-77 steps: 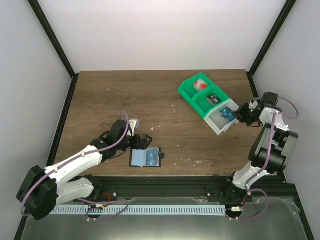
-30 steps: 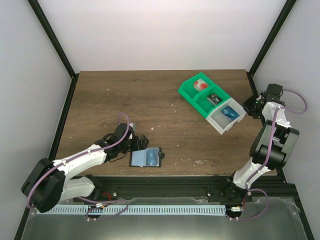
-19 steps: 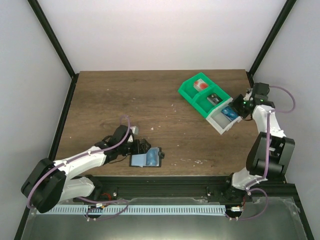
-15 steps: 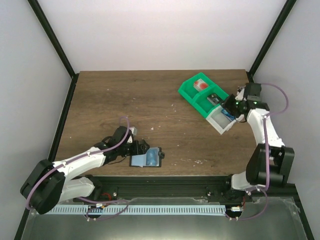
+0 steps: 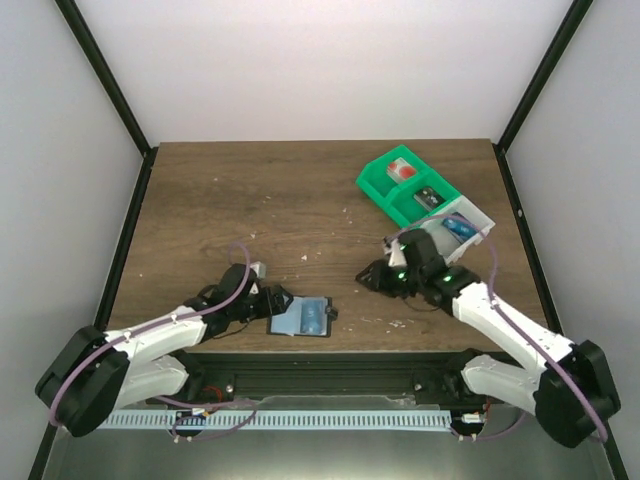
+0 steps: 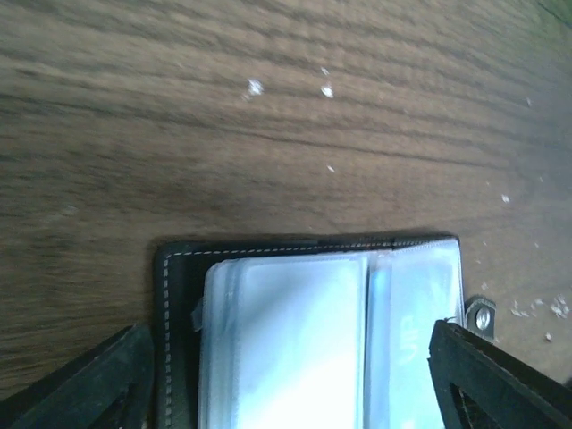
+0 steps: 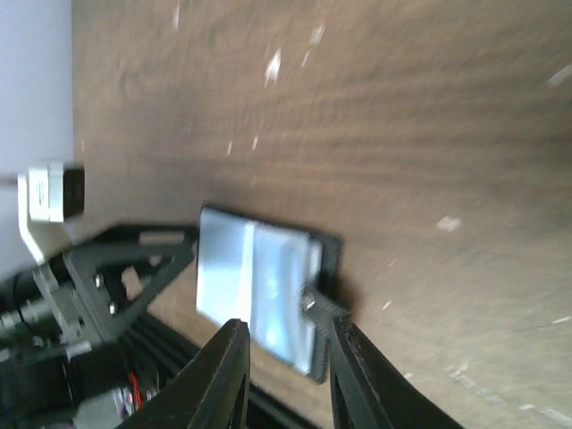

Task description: Take the credit cards out of the card holder

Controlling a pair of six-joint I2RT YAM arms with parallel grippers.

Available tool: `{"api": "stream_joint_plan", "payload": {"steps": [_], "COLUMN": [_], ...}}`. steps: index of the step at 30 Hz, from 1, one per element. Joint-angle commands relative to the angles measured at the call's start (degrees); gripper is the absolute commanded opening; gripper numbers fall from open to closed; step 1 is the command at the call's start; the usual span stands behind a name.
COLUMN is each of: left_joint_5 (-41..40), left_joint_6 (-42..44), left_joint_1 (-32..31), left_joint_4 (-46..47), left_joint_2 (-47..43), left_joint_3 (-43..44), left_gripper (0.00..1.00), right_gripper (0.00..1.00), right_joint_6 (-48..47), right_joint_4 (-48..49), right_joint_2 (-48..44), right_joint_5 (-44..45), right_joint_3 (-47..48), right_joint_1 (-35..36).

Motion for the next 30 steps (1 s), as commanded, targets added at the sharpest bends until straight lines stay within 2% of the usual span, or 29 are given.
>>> {"api": "stream_joint_plan", "payload": {"steps": [1, 4, 10, 15, 21, 30], "left_joint_5": [8.44, 10.73, 7.65, 9.69, 13.17, 13.75], "left_joint_6": [-4.75, -6.08, -4.33, -3.78, -3.65, -1.96], "left_joint_1": [-1.06, -2.07, -2.14, -2.16, -2.3, -2.34], "left_joint_4": [7.6, 10.59, 4.51, 6.38, 13.74, 15.25], "left_joint_2": [1.52, 1.66, -3.53, -6.45, -2.49, 3.22], "left_joint_3": [-3.79, -3.92, -1.81, -3.11, -7.14, -8.66], "left_gripper": [0.81, 0.72, 0.62, 0.49, 0.32, 0.25], "right_gripper": [0.27, 0.27, 0.27, 0.28, 0.29, 0.3], "right_joint_6": [7.89, 9.27, 9.86, 11.68, 12.42, 11.91], "right_joint_4": [9.37, 12.43, 13.16, 15.39, 16.31, 17.72], "right_joint_2": [2.8, 8.41, 15.19, 15.2, 16.3, 20.54], "right_joint_5": [3.66, 5.62, 9.74, 11.33, 13.41, 14.13], "right_joint_3": [-2.86, -2.54, -2.33, -5.9, -6.99, -5.89], "right_joint_1": [12.52, 20.05, 27.3, 27.86, 27.86, 27.8]}}
